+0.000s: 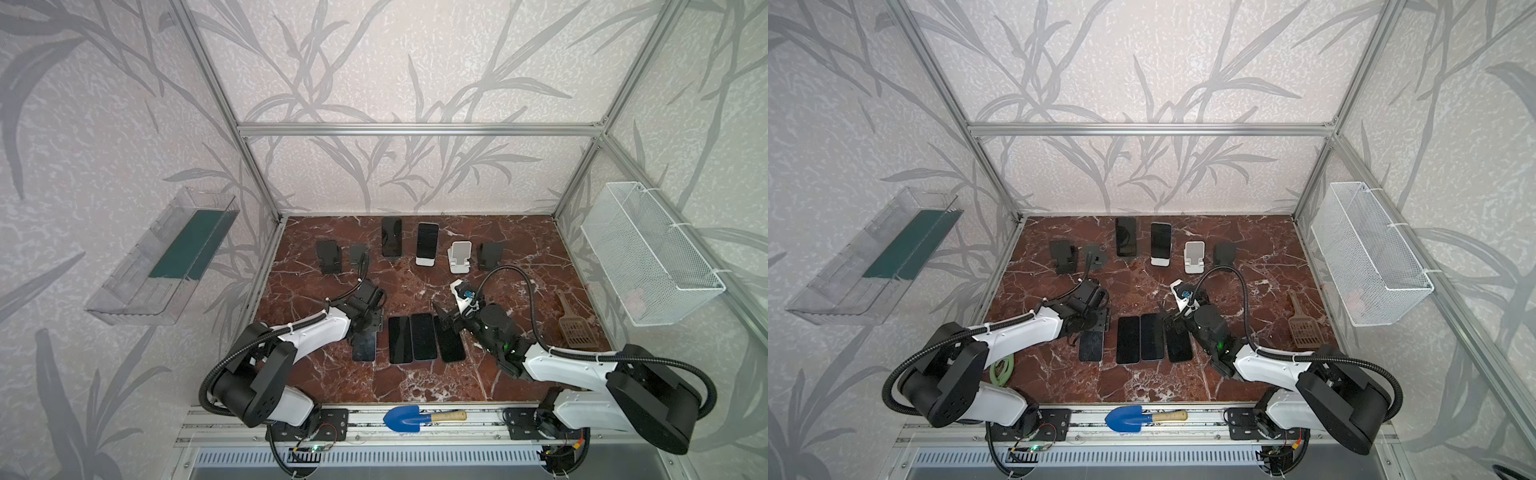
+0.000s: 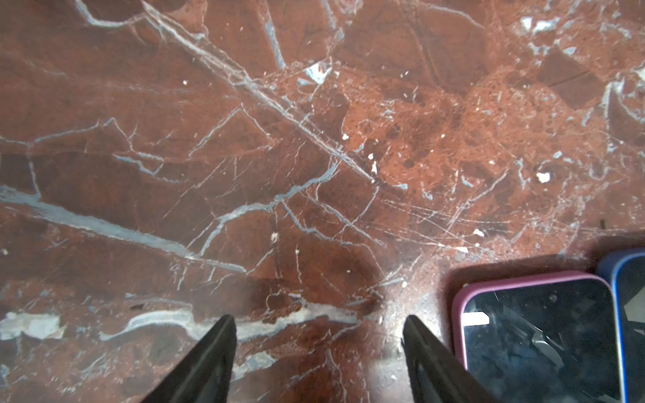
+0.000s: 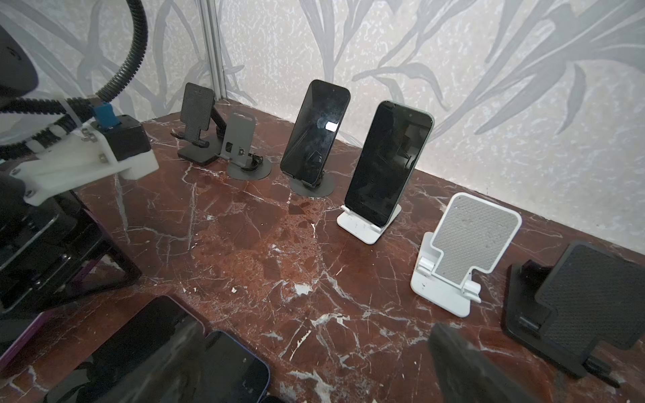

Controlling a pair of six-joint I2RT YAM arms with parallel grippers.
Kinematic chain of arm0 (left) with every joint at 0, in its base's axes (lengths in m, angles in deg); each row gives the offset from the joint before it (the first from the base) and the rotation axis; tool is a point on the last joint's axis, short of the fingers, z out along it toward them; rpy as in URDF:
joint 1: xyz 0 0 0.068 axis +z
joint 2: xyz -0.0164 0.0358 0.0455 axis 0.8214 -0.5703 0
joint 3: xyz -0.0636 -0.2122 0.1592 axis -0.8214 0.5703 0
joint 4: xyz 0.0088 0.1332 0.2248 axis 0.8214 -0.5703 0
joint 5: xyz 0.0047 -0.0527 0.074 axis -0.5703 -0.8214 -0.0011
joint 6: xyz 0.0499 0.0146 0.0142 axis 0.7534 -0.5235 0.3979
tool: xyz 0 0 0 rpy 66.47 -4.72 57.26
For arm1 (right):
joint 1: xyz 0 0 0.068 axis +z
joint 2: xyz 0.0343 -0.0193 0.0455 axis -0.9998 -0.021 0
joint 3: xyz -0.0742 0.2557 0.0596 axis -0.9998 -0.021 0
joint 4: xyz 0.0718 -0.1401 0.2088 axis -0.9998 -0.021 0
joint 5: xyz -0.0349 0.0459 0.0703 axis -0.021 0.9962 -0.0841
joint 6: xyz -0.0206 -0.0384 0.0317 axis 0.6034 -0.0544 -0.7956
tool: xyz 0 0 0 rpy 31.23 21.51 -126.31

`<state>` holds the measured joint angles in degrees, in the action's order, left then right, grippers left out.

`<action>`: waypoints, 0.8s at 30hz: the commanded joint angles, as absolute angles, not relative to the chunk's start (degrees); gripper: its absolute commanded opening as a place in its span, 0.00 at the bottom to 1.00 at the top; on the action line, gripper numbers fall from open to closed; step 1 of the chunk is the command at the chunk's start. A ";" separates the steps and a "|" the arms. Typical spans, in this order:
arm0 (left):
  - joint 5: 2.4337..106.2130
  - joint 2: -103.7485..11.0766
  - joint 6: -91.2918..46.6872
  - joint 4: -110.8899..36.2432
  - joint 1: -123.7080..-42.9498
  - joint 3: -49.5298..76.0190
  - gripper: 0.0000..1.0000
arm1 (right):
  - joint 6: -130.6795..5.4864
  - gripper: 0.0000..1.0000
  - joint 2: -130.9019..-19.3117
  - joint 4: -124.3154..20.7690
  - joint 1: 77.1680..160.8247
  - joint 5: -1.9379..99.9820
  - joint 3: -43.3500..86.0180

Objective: Remove the phone from the phone stand
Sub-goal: Place the phone at the center of the table.

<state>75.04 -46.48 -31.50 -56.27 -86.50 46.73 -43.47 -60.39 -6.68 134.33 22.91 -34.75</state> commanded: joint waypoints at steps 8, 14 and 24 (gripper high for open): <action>77.90 -48.45 -33.47 -50.31 -87.53 48.64 0.48 | -43.96 0.99 -60.78 -4.30 134.59 21.84 -34.72; 78.67 -49.91 -34.07 -48.71 -88.03 49.33 0.48 | -44.11 0.99 -60.49 -4.14 134.59 21.83 -35.03; 79.62 -53.30 -35.01 -45.99 -88.36 49.55 0.50 | -44.13 0.99 -60.59 -3.86 134.59 21.58 -35.12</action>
